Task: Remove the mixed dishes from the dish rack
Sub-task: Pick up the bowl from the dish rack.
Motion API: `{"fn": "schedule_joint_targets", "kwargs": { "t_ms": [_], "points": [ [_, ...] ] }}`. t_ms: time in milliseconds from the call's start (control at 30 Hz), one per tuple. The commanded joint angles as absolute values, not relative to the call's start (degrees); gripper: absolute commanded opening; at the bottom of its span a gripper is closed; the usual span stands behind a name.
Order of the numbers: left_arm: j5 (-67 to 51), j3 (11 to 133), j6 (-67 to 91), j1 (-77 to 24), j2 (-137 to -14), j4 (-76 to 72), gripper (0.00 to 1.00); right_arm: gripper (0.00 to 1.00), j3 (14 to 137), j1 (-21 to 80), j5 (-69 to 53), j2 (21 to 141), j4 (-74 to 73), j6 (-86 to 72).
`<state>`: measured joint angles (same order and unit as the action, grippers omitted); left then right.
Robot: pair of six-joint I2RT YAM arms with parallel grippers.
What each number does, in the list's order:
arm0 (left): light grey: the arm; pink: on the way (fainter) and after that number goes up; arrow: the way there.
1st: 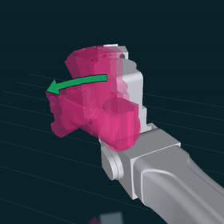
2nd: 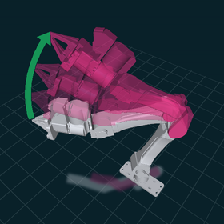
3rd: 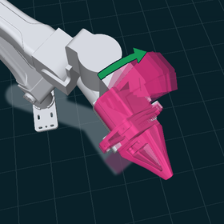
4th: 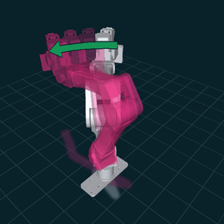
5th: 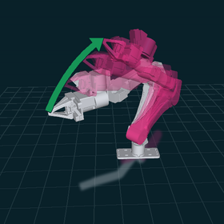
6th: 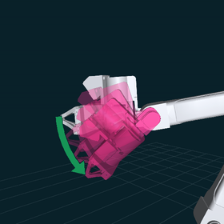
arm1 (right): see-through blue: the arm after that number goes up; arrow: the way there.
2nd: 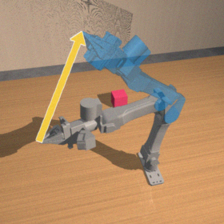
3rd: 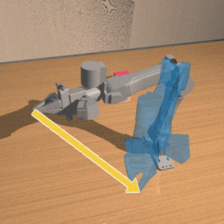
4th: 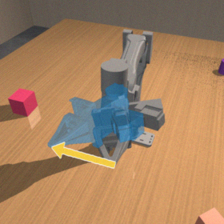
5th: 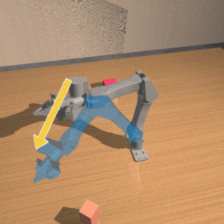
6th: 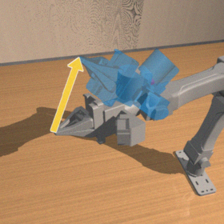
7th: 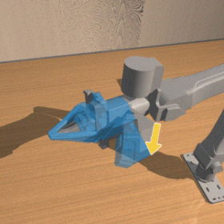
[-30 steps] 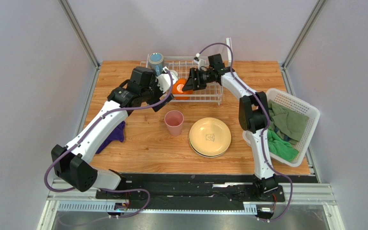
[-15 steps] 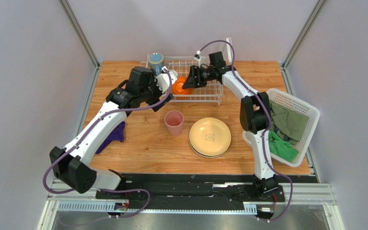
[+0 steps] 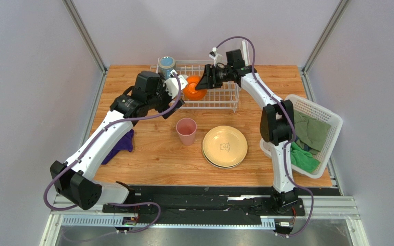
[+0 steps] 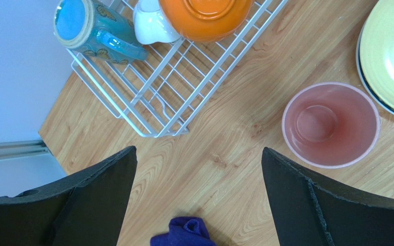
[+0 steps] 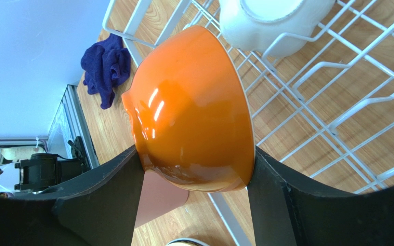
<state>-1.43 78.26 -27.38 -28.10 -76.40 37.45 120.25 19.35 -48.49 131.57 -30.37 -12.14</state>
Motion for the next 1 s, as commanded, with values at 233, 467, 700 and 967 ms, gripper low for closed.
{"fn": "schedule_joint_targets", "kwargs": {
  "t_ms": [233,467,700,967],
  "points": [
    [-7.5,78.3,-22.6,-23.6,-72.3,36.0,0.99,0.00,121.2,19.7,-43.2,119.1,-31.3,-6.4],
    [-9.7,78.8,-21.3,-21.4,-72.2,36.9,0.99,0.00,120.2,19.6,-38.3,114.4,-33.2,-2.2],
    [-11.2,81.2,-19.6,-20.1,-73.2,38.9,0.99,0.00,115.4,20.0,-32.9,107.9,-33.4,3.0],
    [-14.5,83.6,-17.7,-18.2,-75.1,41.9,0.99,0.00,106.8,23.0,-22.3,96.4,-30.7,10.2]
  ]
}}
